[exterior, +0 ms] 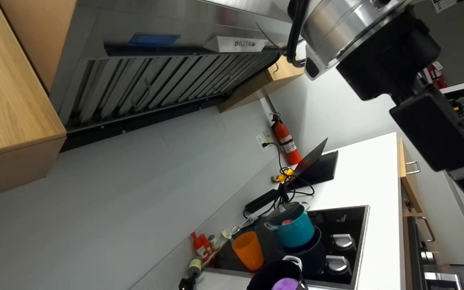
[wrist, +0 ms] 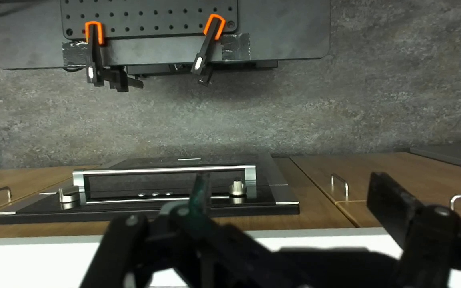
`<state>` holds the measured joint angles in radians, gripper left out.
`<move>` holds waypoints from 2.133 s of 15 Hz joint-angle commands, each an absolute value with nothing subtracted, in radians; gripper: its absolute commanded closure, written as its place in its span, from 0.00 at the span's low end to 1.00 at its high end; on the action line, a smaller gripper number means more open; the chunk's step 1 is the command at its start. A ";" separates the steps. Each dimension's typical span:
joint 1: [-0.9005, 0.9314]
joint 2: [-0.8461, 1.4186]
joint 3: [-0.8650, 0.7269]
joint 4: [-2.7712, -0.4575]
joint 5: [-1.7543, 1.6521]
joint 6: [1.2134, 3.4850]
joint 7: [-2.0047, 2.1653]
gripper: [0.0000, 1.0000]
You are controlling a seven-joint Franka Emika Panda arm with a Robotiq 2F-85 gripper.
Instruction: Knock the lid off the blue pot
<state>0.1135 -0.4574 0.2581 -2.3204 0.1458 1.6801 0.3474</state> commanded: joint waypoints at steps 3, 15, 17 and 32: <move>0.092 -0.470 0.240 -2.365 0.125 1.770 0.412 0.00; 0.002 -0.438 0.209 -2.401 0.013 1.955 0.528 0.00; -0.005 -0.421 0.207 -2.391 0.009 1.964 0.533 0.00; -0.008 -0.336 0.203 -2.365 0.004 1.972 0.547 0.00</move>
